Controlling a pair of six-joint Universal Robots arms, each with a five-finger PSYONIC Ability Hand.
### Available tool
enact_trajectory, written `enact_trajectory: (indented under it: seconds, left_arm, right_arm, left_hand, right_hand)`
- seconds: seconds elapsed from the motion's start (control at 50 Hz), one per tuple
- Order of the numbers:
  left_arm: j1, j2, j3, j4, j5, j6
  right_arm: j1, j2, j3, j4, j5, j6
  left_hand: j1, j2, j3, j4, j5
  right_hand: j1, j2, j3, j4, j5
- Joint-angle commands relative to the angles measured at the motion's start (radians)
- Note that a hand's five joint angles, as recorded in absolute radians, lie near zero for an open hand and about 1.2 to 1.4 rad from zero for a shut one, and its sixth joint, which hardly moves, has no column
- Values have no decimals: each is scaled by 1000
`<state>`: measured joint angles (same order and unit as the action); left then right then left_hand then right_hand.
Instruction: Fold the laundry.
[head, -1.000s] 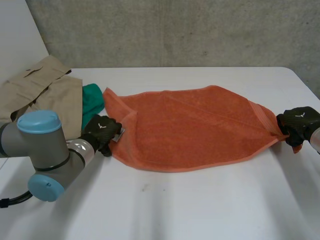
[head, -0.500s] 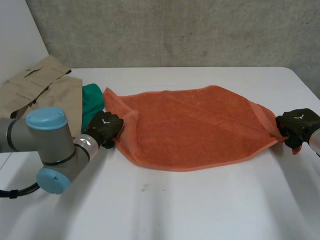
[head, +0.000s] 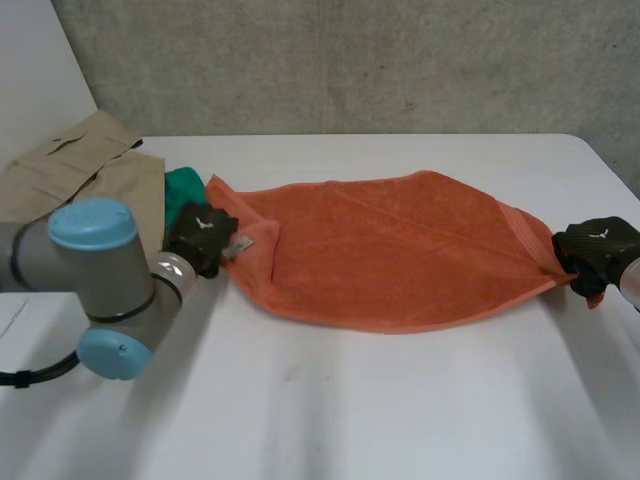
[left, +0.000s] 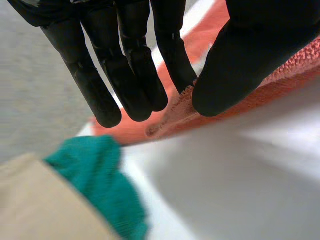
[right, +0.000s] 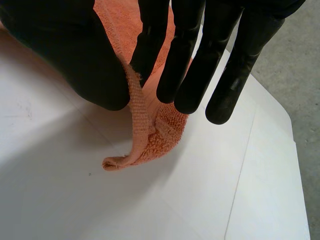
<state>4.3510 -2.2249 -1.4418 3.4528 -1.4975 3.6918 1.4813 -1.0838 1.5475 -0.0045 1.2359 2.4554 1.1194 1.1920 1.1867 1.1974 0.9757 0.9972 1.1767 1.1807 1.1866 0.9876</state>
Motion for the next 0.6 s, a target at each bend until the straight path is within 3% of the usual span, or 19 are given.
enact_trajectory:
  seconds: [0.02, 0.18, 0.3, 0.38, 0.5, 0.6]
  left_arm:
    - [6, 307, -205, -26, -87, 106]
    - [-1, 600, -457, -243, -116, 345]
    - [-20, 758, -575, -492, -159, 359]
    - [-68, 784, -606, -578, -155, 329]
    - [-94, 728, -586, -540, -158, 306]
    - [-99, 573, -485, -396, -168, 306]
  right_arm:
    - [-1, -70, -1, 84, 2, -87]
    - [-111, -264, 31, 314, 7, -330]
    - [-188, -396, 112, 481, 4, -510]
    - [-246, -424, 177, 566, -7, -633]
    - [-248, -394, 186, 557, -13, -664]
    - [-210, -259, 100, 454, 0, -638]
  left_hand:
    - [277, 204, 210, 199, 246]
    - [277, 204, 210, 199, 246]
    - [277, 204, 210, 199, 246]
    - [277, 204, 210, 199, 246]
    - [277, 204, 210, 199, 246]
    - [277, 204, 210, 199, 246]
  right_hand:
    - [399, 220, 216, 210, 234]
    - [399, 220, 216, 210, 234]
    - [399, 220, 216, 210, 234]
    - [399, 220, 216, 210, 234]
    - [399, 220, 216, 210, 234]
    - [399, 220, 216, 210, 234]
